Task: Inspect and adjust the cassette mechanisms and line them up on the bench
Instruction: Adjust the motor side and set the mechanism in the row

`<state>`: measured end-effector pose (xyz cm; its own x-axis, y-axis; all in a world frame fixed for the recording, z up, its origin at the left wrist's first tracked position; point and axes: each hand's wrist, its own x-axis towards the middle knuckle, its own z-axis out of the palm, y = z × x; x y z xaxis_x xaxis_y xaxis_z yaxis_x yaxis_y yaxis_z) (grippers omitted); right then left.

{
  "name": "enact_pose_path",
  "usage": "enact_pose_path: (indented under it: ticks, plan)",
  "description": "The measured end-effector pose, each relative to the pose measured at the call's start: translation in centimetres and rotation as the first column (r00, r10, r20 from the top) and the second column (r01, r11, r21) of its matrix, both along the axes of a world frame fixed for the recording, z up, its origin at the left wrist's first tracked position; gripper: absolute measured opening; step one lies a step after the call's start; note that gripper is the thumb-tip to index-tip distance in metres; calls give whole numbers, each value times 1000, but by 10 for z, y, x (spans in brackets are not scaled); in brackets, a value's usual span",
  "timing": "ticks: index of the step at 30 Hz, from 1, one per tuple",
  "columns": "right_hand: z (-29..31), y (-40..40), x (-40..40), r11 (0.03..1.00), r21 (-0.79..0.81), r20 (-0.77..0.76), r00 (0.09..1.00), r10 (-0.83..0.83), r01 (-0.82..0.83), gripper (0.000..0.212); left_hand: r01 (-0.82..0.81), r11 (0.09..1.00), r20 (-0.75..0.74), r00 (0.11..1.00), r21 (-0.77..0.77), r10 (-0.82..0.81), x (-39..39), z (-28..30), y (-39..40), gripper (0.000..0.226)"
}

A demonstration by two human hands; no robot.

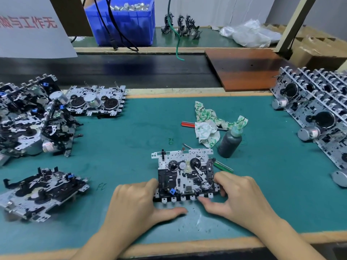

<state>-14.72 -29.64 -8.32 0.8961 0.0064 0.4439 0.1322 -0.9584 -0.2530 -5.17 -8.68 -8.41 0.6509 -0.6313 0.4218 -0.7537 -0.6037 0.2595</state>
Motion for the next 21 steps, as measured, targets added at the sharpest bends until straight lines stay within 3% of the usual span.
enact_pose_path:
  ticks: [7,12,21]
  plan:
    - [2,3,1,996,27,-35,995,-89,90,56,65,998,-14,998,-9,-65,-6,-3,-3,63]
    - [3,-6,-1,999,0,-38,998,49,-49,48,13,1000,-26,1000,-15,-13,-3,-2,-4,63]
    - [5,-2,-3,991,113,-22,997,73,-70,46,-52,997,-50,998,-51,50,-1,-1,-7,63]
